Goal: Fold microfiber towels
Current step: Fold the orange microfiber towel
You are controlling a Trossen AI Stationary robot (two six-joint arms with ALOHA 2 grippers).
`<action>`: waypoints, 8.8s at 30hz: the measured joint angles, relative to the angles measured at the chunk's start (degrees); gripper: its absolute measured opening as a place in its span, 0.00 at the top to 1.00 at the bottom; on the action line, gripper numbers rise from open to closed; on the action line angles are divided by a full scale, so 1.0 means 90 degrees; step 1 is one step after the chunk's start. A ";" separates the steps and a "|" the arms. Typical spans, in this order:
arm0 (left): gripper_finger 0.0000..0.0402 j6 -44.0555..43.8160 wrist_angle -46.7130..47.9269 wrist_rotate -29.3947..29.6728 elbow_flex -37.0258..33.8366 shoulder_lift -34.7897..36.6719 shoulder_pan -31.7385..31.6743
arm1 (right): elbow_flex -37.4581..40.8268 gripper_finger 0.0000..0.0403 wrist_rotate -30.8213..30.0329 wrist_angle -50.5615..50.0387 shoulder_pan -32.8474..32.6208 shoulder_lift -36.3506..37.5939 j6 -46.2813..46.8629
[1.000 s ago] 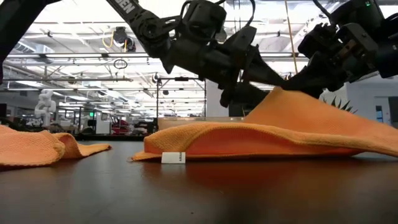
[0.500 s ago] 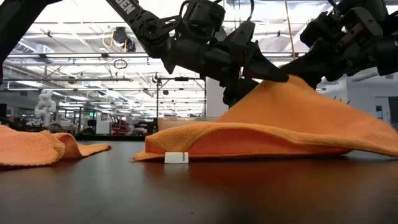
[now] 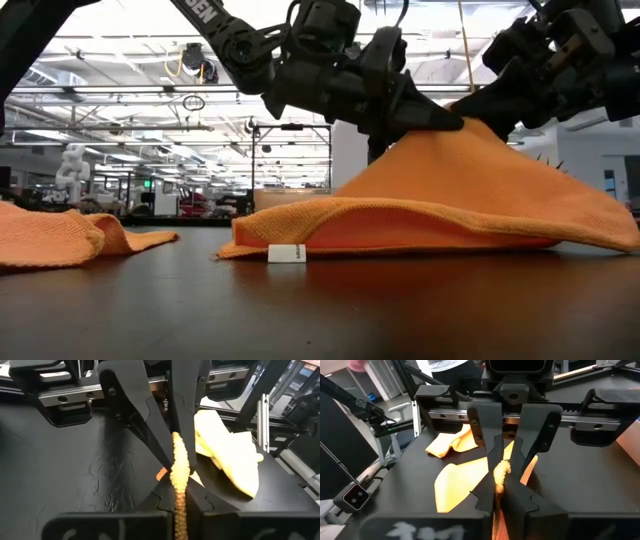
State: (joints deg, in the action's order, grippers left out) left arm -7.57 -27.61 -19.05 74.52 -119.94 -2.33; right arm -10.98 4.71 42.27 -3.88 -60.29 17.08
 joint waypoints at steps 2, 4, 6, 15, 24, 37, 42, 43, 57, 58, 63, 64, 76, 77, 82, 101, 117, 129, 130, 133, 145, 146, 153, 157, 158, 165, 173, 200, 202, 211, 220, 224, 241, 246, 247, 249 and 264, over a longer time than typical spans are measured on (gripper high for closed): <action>0.98 0.0063 0.0004 0.0002 0.0000 -0.0002 0.0012 | 0.0000 0.90 0.0005 -0.0037 0.0000 0.0002 -0.0002; 0.99 0.0131 0.0014 0.0011 0.0000 0.0000 0.0032 | -0.0006 0.84 0.0015 -0.0140 0.0000 0.0005 -0.0002; 0.99 0.0186 0.0141 0.0048 -0.0002 0.0041 0.0041 | -0.0012 0.77 0.0013 -0.0339 0.0000 0.0004 0.0004; 0.99 0.0501 0.0301 -0.0041 0.0009 0.0455 0.0060 | 0.0048 0.46 0.0091 -0.1556 0.0006 -0.0096 0.0536; 1.00 0.0989 0.0806 0.0202 0.0024 0.0999 0.0175 | 0.0058 0.45 0.0144 -0.1127 -0.0039 -0.0623 0.0862; 1.00 0.1039 0.1414 0.0581 0.0005 0.1221 0.0211 | 0.0073 0.77 0.0159 -0.1003 -0.0336 -0.0684 0.0530; 1.00 0.0997 0.1583 0.0684 0.0005 0.1432 0.0226 | 0.0073 0.97 0.0460 -0.0800 -0.0469 -0.0602 0.0477; 1.00 0.1005 0.1630 0.0715 0.0002 0.1463 0.0234 | 0.0073 0.98 0.0547 -0.0703 -0.0512 -0.0582 0.0476; 1.00 0.1240 0.2006 0.1585 0.0000 0.2059 0.0624 | 0.0068 0.93 0.0683 0.0173 -0.1159 0.0010 0.0528; 1.00 0.1284 0.2012 0.1652 0.0005 0.2071 0.0650 | 0.0068 0.91 0.0681 0.0137 -0.1173 -0.0009 0.0552; 1.00 0.1320 0.2031 0.1781 -0.0001 0.2166 0.0692 | 0.0071 0.76 0.0505 0.0095 -0.1161 -0.0244 0.0687; 1.00 0.1322 0.2043 0.1799 0.0000 0.2174 0.0692 | 0.0070 0.74 0.0475 0.0091 -0.1161 -0.0260 0.0680; 1.00 0.1336 0.2156 0.2016 0.0000 0.2203 0.0685 | 0.0070 0.72 0.0312 0.0104 -0.1161 -0.0282 0.0622; 1.00 0.1346 0.2160 0.2018 0.0000 0.2203 0.0685 | 0.0070 0.73 0.0312 0.0108 -0.1161 -0.0282 0.0622; 1.00 0.1357 0.2417 0.2023 0.0000 0.2279 0.0685 | 0.0123 0.76 0.0305 0.0119 -0.1161 -0.0282 0.0653; 1.00 0.1345 0.2582 0.2186 0.0005 0.2463 0.0691 | 0.0410 0.84 -0.0070 0.1047 -0.1158 -0.0279 0.0243; 1.00 0.0469 0.2593 0.2196 -0.0002 0.2671 0.1103 | 0.0396 1.00 0.1029 0.3133 -0.1556 -0.0278 0.0662; 1.00 -0.0656 0.2403 0.4415 -0.0002 0.2759 0.3082 | -0.0969 1.00 0.1341 0.1671 -0.2316 -0.0155 0.1098; 1.00 -0.0755 0.2317 0.4519 -0.0002 0.2759 0.3238 | -0.1187 1.00 0.1340 0.1329 -0.2390 -0.0155 0.1040; 1.00 -0.1088 0.2148 0.4791 -0.0002 0.2759 0.3689 | -0.1850 1.00 0.1314 0.0384 -0.2659 -0.0164 0.0829; 1.00 -0.1892 0.2490 0.6122 0.0005 0.2759 0.4413 | -0.2791 1.00 0.0142 -0.1283 -0.3094 -0.0255 0.0808; 1.00 -0.1991 0.2722 0.6120 0.0005 0.2759 0.4347 | -0.2790 1.00 0.0068 -0.1407 -0.3025 -0.0251 0.0825; 0.99 -0.2044 0.3310 0.6018 0.0002 0.2807 0.3922 | -0.2783 1.00 -0.0371 -0.2528 -0.2628 -0.0248 0.0857; 0.99 -0.1706 0.3256 0.5833 0.0004 0.2931 0.3733 | -0.2781 1.00 -0.0217 -0.2348 -0.2580 -0.0255 0.0819; 0.99 -0.1610 0.3280 0.5833 0.0005 0.2950 0.3681 | -0.2781 1.00 -0.0049 -0.2191 -0.2589 -0.0253 0.0805; 0.90 -0.1030 0.3747 0.5475 0.0002 0.2965 0.3097 | -0.2781 1.00 0.0492 -0.1447 -0.2708 -0.0248 0.0622; 0.57 -0.0885 0.4771 0.5477 0.0002 0.2965 0.2157 | -0.2781 1.00 -0.0269 -0.1269 -0.2459 -0.0476 0.0476; 0.42 -0.4765 0.3450 0.6319 -0.0005 0.0506 0.3516 | -0.2781 1.00 -0.0339 -0.0463 -0.0644 -0.2216 0.0815; 0.40 -0.4967 0.3105 0.6009 -0.0002 0.0300 0.3449 | -0.2781 1.00 -0.0328 -0.0480 -0.0646 -0.2220 0.0814; 0.34 -0.5843 0.3089 0.5444 -0.0002 0.0022 0.3398 | -0.2778 1.00 -0.0163 -0.0436 -0.0648 -0.2217 0.0811; 0.34 -0.6131 0.3053 0.5277 -0.0002 0.0022 0.3456 | -0.2778 1.00 -0.0158 0.0060 -0.0646 -0.2212 0.0753; 0.34 -0.6173 0.3048 0.5280 -0.0002 0.0022 0.3448 | -0.2778 1.00 -0.0156 0.0204 -0.0646 -0.2160 0.0699; 0.54 -0.6153 0.3007 0.5091 0.0010 -0.0173 0.3470 | -0.2778 1.00 -0.0131 0.0200 -0.0648 -0.1858 0.0668; 0.83 -0.5632 0.3188 0.5015 0.0002 -0.0160 0.3470 | -0.2778 1.00 -0.0130 0.0163 -0.0648 -0.1726 0.0649; 0.90 -0.5485 0.3326 0.4998 0.0000 -0.0091 0.3468 | -0.2778 1.00 -0.0122 0.0154 -0.0648 -0.1718 0.0664; 0.97 -0.5283 0.3464 0.4971 -0.0004 0.0057 0.3470 | -0.2778 1.00 -0.0003 0.0134 -0.0648 -0.1691 0.0708; 1.00 -0.3706 0.5096 0.6398 0.0000 0.2742 0.4585 | -0.2776 1.00 0.0155 0.0517 -0.1615 -0.0454 0.0705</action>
State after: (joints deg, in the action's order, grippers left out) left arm -40.92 18.25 38.53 74.52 -95.26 38.94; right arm -35.97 6.11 46.92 -18.42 -64.38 23.43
